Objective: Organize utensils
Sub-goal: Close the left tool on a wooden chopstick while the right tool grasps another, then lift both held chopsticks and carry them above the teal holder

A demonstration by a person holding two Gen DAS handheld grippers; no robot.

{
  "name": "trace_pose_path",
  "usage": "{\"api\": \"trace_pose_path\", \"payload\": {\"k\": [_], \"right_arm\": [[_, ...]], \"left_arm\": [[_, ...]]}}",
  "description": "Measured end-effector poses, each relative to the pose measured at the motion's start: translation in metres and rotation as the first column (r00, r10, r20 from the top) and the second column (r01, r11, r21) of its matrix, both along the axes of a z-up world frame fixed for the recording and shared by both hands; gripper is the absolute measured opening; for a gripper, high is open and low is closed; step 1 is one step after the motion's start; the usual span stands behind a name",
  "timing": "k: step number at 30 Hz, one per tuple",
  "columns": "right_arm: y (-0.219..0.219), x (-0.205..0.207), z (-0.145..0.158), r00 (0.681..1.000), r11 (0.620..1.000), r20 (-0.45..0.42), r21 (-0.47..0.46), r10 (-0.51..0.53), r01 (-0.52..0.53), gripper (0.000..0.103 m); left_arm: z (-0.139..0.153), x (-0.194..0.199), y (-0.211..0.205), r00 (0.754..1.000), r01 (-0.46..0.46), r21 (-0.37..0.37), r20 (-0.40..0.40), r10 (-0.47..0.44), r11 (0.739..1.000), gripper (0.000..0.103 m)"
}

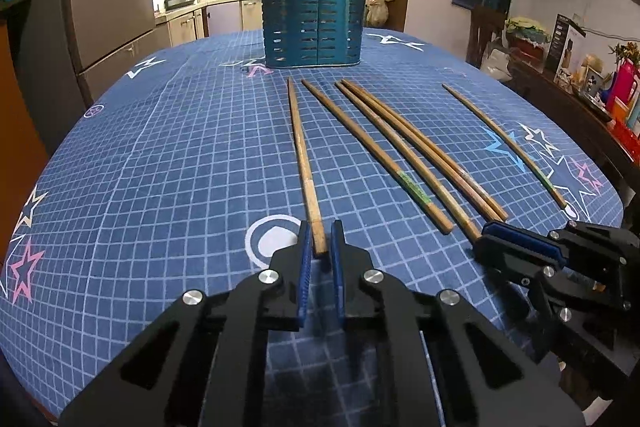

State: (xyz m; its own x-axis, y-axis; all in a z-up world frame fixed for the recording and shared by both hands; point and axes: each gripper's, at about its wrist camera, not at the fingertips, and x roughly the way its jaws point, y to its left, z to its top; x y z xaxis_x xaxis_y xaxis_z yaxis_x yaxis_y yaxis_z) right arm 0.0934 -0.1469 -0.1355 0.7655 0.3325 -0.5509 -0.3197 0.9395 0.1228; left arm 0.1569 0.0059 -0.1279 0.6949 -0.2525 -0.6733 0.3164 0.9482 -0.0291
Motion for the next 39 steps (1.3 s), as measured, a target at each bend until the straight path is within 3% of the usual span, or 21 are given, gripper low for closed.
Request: {"api": "trace_pose_path", "payload": {"k": [10, 19, 30, 39], "right_arm": [[0.01, -0.001, -0.004, 0.998, 0.999, 0.057, -0.022, -0.036, 0.038, 0.01], [0.002, -0.013, 0.004, 0.993, 0.998, 0.107, -0.011, -0.058, 0.06, 0.008], [-0.005, -0.049, 0.056, 0.962, 0.998, 0.27, -0.04, -0.042, 0.055, 0.008], [-0.017, -0.05, 0.103, 0.926, 0.999, 0.376, -0.028, -0.029, 0.043, 0.007]], "left_arm": [[-0.002, -0.003, -0.005, 0.999, -0.017, 0.01, 0.042, 0.016, 1.0, 0.008], [0.002, -0.016, 0.003, 0.997, -0.019, -0.044, 0.076, 0.023, 0.999, 0.006], [0.054, -0.049, 0.016, 0.964, -0.025, -0.086, 0.26, 0.046, 0.996, 0.006], [0.094, -0.052, 0.021, 0.928, -0.026, -0.122, 0.367, 0.07, 0.992, 0.005]]}}
